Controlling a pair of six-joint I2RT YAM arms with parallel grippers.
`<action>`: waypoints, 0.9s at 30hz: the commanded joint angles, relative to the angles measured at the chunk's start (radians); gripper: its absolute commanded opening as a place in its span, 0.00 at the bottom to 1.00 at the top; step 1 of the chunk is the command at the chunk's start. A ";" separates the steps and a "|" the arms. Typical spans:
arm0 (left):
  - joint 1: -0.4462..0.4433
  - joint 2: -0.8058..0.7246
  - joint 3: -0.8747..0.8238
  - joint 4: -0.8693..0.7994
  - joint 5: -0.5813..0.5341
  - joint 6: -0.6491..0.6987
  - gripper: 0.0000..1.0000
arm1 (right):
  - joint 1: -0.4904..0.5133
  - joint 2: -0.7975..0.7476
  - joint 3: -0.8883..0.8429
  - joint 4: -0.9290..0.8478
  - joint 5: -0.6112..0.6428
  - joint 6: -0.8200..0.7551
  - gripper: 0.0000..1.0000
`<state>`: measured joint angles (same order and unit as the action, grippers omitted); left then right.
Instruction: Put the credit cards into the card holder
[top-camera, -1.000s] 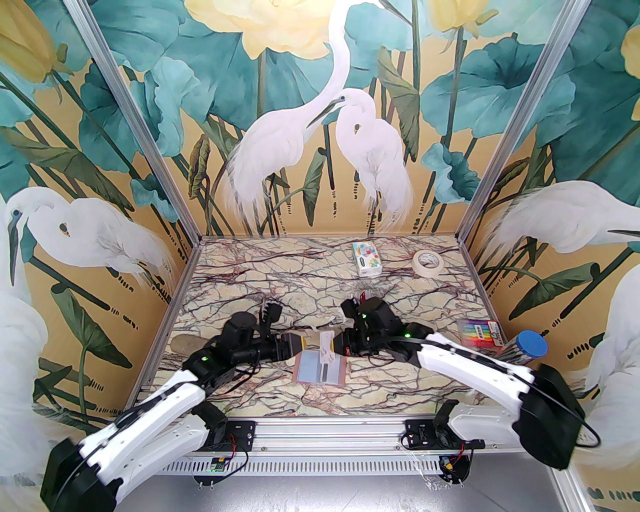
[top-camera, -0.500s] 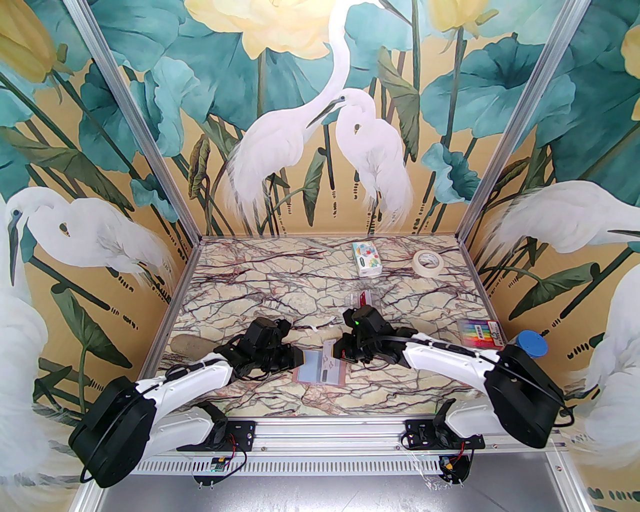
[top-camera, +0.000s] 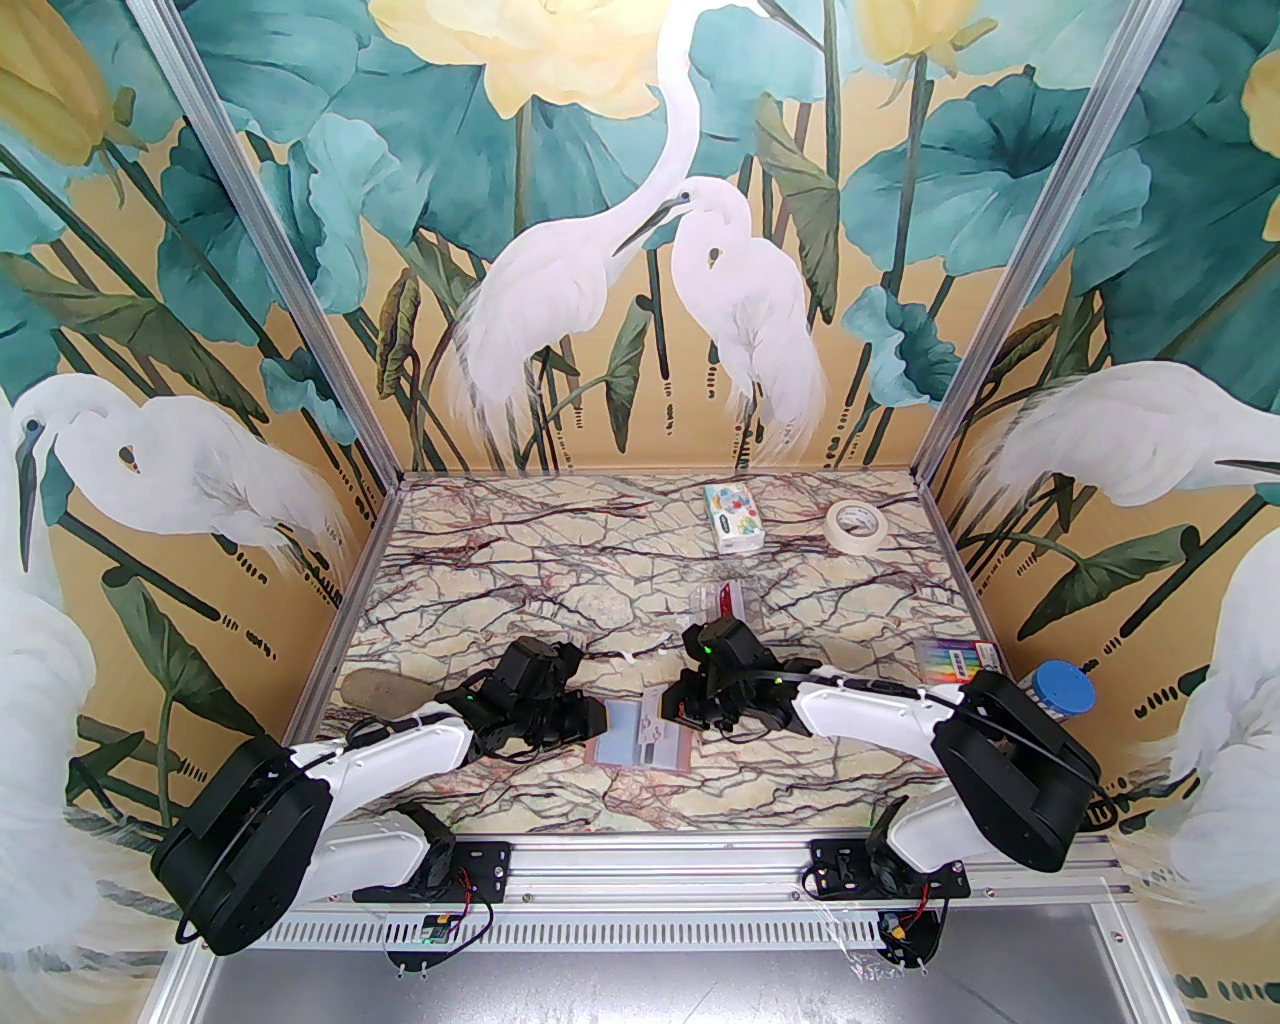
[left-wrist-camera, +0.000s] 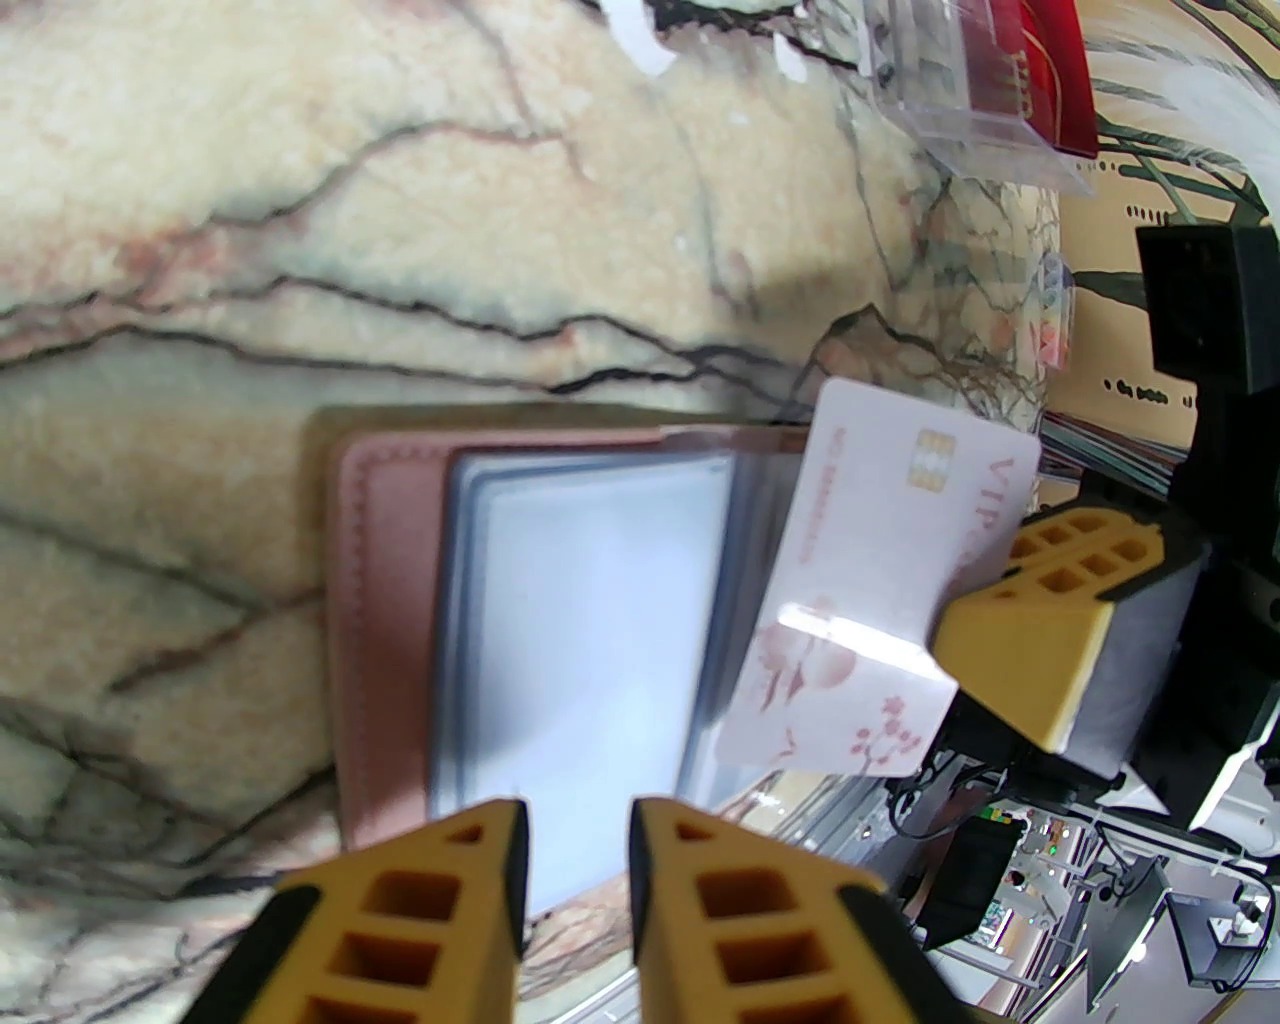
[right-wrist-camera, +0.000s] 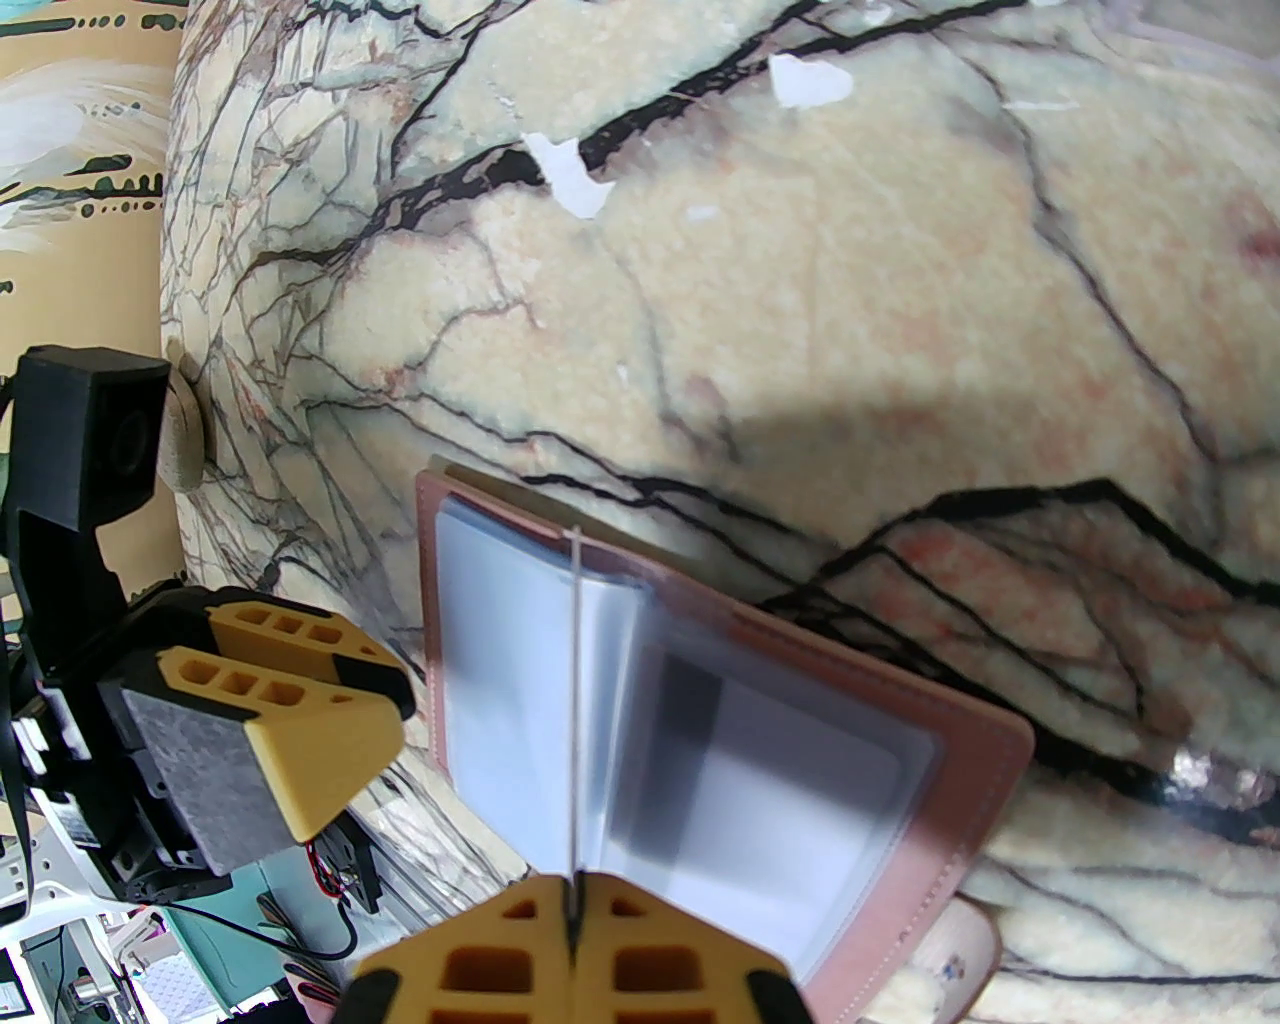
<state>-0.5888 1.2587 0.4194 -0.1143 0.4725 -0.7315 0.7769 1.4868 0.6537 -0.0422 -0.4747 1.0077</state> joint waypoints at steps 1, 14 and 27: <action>0.006 0.022 -0.009 0.013 -0.026 0.024 0.23 | 0.004 0.007 -0.012 0.029 -0.016 0.015 0.00; 0.006 0.045 -0.022 0.026 -0.030 0.020 0.23 | 0.021 0.012 -0.018 0.040 -0.017 0.025 0.00; 0.006 0.048 -0.015 0.018 -0.030 0.029 0.23 | 0.033 0.010 -0.005 0.033 -0.011 0.025 0.00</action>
<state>-0.5888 1.2915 0.4065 -0.0998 0.4686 -0.7204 0.8028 1.4944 0.6487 -0.0174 -0.4763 1.0218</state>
